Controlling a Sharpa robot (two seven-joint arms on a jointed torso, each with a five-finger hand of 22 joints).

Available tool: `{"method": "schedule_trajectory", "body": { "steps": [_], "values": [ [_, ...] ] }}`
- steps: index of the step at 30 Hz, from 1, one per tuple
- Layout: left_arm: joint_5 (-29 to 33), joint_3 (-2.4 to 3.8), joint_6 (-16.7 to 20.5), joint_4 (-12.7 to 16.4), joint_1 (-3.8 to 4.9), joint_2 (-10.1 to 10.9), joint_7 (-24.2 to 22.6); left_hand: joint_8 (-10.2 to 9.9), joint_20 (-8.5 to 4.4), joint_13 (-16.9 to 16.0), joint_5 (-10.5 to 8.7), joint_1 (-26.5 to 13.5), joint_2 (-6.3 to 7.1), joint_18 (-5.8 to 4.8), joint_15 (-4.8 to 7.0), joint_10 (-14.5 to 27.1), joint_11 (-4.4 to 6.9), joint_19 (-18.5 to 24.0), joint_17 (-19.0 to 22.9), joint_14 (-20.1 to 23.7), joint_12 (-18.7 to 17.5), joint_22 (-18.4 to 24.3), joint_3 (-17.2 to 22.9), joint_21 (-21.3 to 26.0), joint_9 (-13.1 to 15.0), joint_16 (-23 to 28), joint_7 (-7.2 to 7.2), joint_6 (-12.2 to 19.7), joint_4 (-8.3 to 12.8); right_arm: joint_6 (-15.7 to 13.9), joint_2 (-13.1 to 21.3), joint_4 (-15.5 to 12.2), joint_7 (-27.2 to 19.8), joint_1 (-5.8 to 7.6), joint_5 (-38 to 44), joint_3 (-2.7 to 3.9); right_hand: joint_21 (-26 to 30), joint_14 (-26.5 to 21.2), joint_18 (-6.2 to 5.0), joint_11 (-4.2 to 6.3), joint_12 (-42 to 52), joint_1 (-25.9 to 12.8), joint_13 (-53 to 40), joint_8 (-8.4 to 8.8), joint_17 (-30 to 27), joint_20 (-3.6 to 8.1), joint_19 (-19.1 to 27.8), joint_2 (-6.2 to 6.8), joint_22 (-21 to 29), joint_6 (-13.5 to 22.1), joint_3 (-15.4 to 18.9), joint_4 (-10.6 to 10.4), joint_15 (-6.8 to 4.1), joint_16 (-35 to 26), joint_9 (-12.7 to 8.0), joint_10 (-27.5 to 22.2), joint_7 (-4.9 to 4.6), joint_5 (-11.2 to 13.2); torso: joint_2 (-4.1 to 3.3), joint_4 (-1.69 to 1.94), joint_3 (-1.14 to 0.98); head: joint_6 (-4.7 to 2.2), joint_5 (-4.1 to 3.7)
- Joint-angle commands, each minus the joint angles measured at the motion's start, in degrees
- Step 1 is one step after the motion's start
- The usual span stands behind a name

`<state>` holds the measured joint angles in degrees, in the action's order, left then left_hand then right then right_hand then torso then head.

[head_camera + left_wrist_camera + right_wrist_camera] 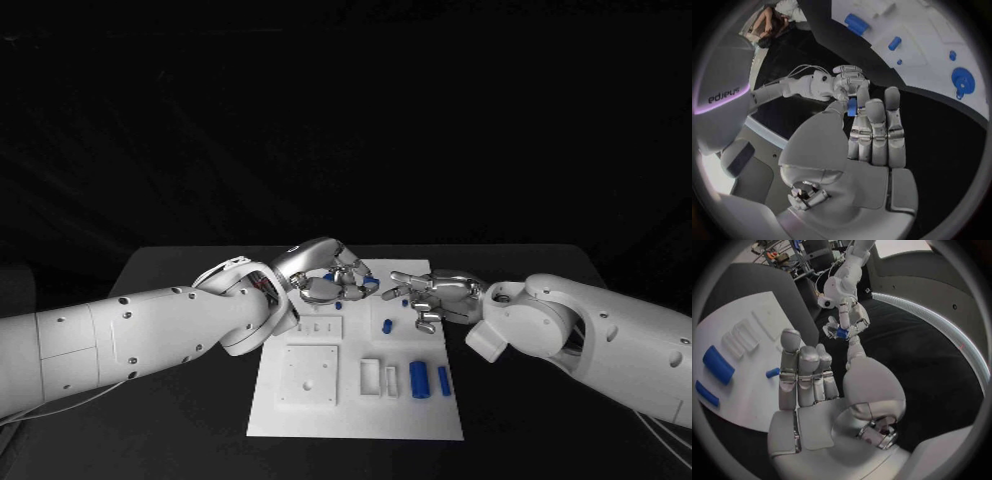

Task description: Assemble the parts on the task board

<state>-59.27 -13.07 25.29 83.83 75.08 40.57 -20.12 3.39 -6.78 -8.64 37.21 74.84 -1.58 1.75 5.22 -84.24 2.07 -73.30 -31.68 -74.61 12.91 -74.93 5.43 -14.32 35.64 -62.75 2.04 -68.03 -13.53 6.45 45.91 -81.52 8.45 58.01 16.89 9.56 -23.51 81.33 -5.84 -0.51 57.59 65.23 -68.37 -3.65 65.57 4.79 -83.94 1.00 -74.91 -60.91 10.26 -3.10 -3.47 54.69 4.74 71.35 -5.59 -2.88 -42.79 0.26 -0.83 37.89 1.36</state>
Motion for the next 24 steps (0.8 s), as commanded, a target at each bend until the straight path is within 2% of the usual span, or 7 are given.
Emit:
{"method": "schedule_trajectory", "body": {
  "steps": [1, 6, 9, 11, 17, 21, 24],
  "values": [
    [15.49, 0.07, -4.0, -0.13, 0.12, 0.3, 2.84, 0.36, 0.05, -0.03, -0.49, -0.51, -0.36, -0.99, 0.34, -0.84, 0.17, 0.59, 0.08, 0.27, 0.08, -1.16, 5.63, -0.31, 16.62, -0.31, -1.94, -2.29, 6.03, -9.47, 0.92, -1.39, -9.84, -0.1, 10.93, 0.02, -0.81, 0.22, -0.37, 0.37, 0.54, 1.91, -0.08, -0.09, 0.22, 0.11, -2.34, -0.55, -1.31, -0.21, -0.67, 0.77, -0.25, 0.5, 0.11, 0.28, 0.15, -0.14, 0.0, 0.0, -0.05, -0.24, 0.26],
    [26.39, 0.07, -7.75, -0.4, 0.19, 0.78, 6.09, 0.41, 0.1, -0.11, -0.89, -0.99, -0.72, -1.14, 0.29, -0.88, 0.16, 1.06, 0.14, 0.77, 0.18, -1.15, 5.52, -0.2, 16.83, -0.31, -1.95, -2.28, 6.18, -20.97, 2.64, -3.88, -16.67, -0.16, 22.38, 0.05, -2.26, 0.71, -0.41, 0.52, 0.92, 6.13, 0.34, 0.0, 0.19, 0.06, -2.66, -2.37, -1.88, -1.11, -2.3, 5.39, -0.29, 0.91, 0.51, 0.97, 0.23, -3.59, 0.05, -0.06, -0.08, -0.52, 0.35],
    [32.91, 0.06, -9.89, -0.53, 0.22, 0.99, 8.3, 0.41, 0.11, -0.22, -0.91, -1.66, -1.04, -1.24, 0.29, -0.94, 0.19, 1.39, 0.14, 1.19, 0.31, -1.14, 5.42, -0.13, 17.24, -0.61, -2.0, -2.33, 6.58, -27.94, 3.51, -5.55, -19.97, -0.19, 30.19, 0.1, -2.48, 0.89, -0.3, 0.66, 0.71, 9.09, 0.62, 0.01, 0.05, 0.13, -2.71, -2.35, -1.94, -1.3, -3.93, 8.29, -0.4, 0.87, 0.31, 1.14, 0.19, -9.9, 0.04, -0.09, -0.05, -0.74, 0.49],
    [36.16, 0.05, -11.06, -0.62, 0.23, 1.08, 9.68, 0.42, 0.1, -0.29, -0.94, -2.12, -1.23, -1.29, 0.29, -1.0, 0.21, 1.48, 0.2, 1.31, 0.41, -1.14, 5.43, -0.11, 17.52, -0.76, -2.05, -2.34, 6.93, -31.44, 3.79, -6.48, -21.48, -0.23, 34.72, 0.12, -2.43, 1.06, -0.14, 0.65, 0.37, 10.18, 0.93, 0.02, -0.19, 0.24, -2.73, -1.78, -1.87, -1.26, -5.42, 10.22, -0.48, 0.65, -0.08, 1.28, -0.04, -11.92, 0.02, -0.13, -0.05, -0.78, 0.55],
    [46.53, -0.04, -14.37, -0.88, 0.24, 0.99, 14.29, 0.38, 0.15, -0.51, -1.12, -4.62, -2.1, -1.4, 0.25, -1.04, 0.22, 1.74, 0.63, 1.79, 0.57, -1.11, 5.81, 0.23, 17.91, -1.29, -2.07, -2.32, 8.85, -41.18, 3.55, -9.16, -23.56, -0.57, 49.14, 0.15, -1.17, 0.96, 0.41, 0.74, -0.97, 9.67, 1.82, 0.07, -1.31, 0.36, -2.6, 1.17, -0.98, -1.12, -13.32, 13.86, -0.51, -0.9, -0.68, 1.01, 0.03, -11.59, 0.05, -0.04, -0.1, -1.09, 0.81],
    [50.61, -0.07, -15.37, -0.69, 0.24, 0.87, 16.22, 0.33, 0.17, -0.71, -1.43, -5.04, -2.14, -1.43, 0.26, -1.72, 0.6, 1.85, 0.73, 1.91, 0.99, -1.09, 5.78, 0.4, 17.01, -1.54, -2.17, -2.72, 9.26, -43.98, 2.54, -9.87, -22.79, -0.67, 56.4, 0.15, 0.06, 0.69, 0.41, 0.66, -1.74, 9.14, 2.31, 0.05, -1.91, 0.29, -2.41, 2.73, -0.45, -0.87, -13.8, 13.54, -0.4, -1.79, -0.67, 0.52, -0.12, -11.93, -0.01, -0.04, -0.02, -1.17, 0.9],
    [52.33, -0.08, -15.43, -0.48, 0.24, 0.84, 16.9, 0.24, -0.24, -2.15, -1.48, -5.27, -1.92, -1.67, 0.62, -1.83, 1.13, 1.48, 0.43, 1.56, 3.83, -1.19, 5.79, 0.03, 12.77, -2.6, -2.28, -3.45, 10.17, -44.59, 1.47, -10.05, -21.33, -0.73, 60.62, 0.14, 0.43, 0.75, 0.4, 0.61, -1.89, 9.45, 2.46, 0.05, -1.98, 0.27, -2.47, 3.25, -0.2, -0.53, -13.56, 13.01, -0.38, -1.87, -0.67, 0.46, -0.16, -11.26, -0.03, -0.05, 0.03, -1.14, 0.94]
  ]
}}
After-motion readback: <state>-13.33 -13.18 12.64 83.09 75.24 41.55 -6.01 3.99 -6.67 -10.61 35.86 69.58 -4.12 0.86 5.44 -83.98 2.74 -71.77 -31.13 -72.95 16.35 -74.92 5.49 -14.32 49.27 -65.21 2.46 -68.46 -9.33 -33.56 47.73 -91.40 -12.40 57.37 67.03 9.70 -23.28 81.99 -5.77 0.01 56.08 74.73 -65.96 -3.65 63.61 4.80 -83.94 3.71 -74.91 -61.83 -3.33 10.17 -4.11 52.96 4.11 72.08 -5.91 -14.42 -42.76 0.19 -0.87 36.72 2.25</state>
